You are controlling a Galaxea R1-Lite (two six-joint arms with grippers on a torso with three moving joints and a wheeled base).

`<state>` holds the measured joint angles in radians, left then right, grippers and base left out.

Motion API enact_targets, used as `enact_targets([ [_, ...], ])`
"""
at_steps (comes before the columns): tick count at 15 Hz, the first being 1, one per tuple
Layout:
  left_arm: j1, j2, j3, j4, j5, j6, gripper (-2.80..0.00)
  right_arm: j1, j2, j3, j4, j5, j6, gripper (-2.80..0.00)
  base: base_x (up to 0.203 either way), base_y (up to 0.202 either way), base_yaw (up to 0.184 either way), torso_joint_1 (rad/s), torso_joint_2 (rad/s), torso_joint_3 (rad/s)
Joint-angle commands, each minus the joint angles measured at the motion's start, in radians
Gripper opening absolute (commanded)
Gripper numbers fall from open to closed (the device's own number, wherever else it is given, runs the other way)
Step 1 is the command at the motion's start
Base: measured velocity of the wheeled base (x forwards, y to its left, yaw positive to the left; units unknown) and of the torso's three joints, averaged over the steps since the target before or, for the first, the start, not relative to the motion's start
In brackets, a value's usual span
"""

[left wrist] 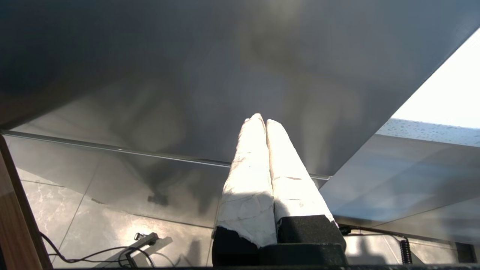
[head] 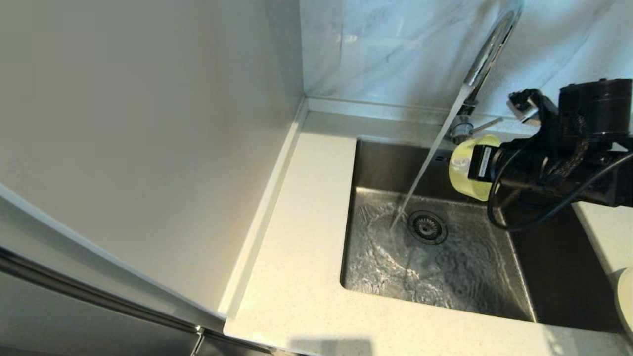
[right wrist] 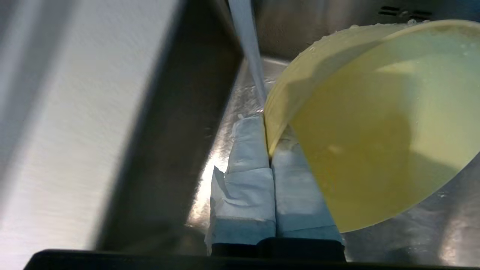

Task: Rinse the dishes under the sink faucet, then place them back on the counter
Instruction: Rinse the bowl

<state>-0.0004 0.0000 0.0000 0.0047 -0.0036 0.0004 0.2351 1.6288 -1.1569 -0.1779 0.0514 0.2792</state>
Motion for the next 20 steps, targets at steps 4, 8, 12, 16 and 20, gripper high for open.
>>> enact_targets([
  [4,0.000,0.000,0.000,0.000,0.001,0.000,-2.80,-0.067,-0.088,-0.208,-0.007,0.159,0.745,-2.80,0.000,0.000,0.000,0.000,0.00,0.000],
  [8,0.000,0.000,0.000,0.000,0.000,0.000,-2.80,-0.165,-0.100,-0.303,-0.049,0.214,1.208,-2.80,0.000,0.000,0.000,0.000,0.00,0.000],
  [12,0.000,0.000,0.000,0.000,0.001,0.000,-2.80,-0.314,-0.101,-0.310,-0.153,0.267,1.469,-2.80,0.000,0.000,0.000,0.000,0.00,0.000],
  [16,0.000,0.000,0.000,0.000,-0.001,0.000,-2.80,-0.490,-0.124,-0.319,-0.351,0.340,1.860,-2.80,0.000,0.000,0.000,0.000,0.00,0.000],
  [20,0.000,0.000,0.000,0.000,-0.001,0.000,-2.80,-0.605,-0.148,-0.285,-0.796,0.349,2.148,-2.80,0.000,0.000,0.000,0.000,0.00,0.000],
])
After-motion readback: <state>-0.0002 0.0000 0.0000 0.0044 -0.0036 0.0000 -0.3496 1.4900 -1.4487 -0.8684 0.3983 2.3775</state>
